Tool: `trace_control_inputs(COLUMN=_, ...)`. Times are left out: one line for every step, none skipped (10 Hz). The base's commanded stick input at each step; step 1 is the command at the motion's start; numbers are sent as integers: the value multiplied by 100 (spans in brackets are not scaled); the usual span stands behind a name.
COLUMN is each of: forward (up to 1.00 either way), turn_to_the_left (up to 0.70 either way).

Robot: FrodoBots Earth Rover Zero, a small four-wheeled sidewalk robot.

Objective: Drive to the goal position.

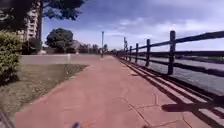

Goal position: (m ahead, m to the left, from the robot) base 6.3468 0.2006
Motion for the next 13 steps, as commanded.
trace_control_inputs(forward=70, turn_to_the_left=0)
trace_control_inputs(forward=70, turn_to_the_left=0)
trace_control_inputs(forward=70, turn_to_the_left=8)
trace_control_inputs(forward=70, turn_to_the_left=35)
trace_control_inputs(forward=70, turn_to_the_left=35)
trace_control_inputs(forward=70, turn_to_the_left=35)
trace_control_inputs(forward=70, turn_to_the_left=35)
trace_control_inputs(forward=70, turn_to_the_left=0)
trace_control_inputs(forward=70, turn_to_the_left=0)
trace_control_inputs(forward=70, turn_to_the_left=0)
trace_control_inputs(forward=70, turn_to_the_left=0)
trace_control_inputs(forward=70, turn_to_the_left=0)
trace_control_inputs(forward=70, turn_to_the_left=0)
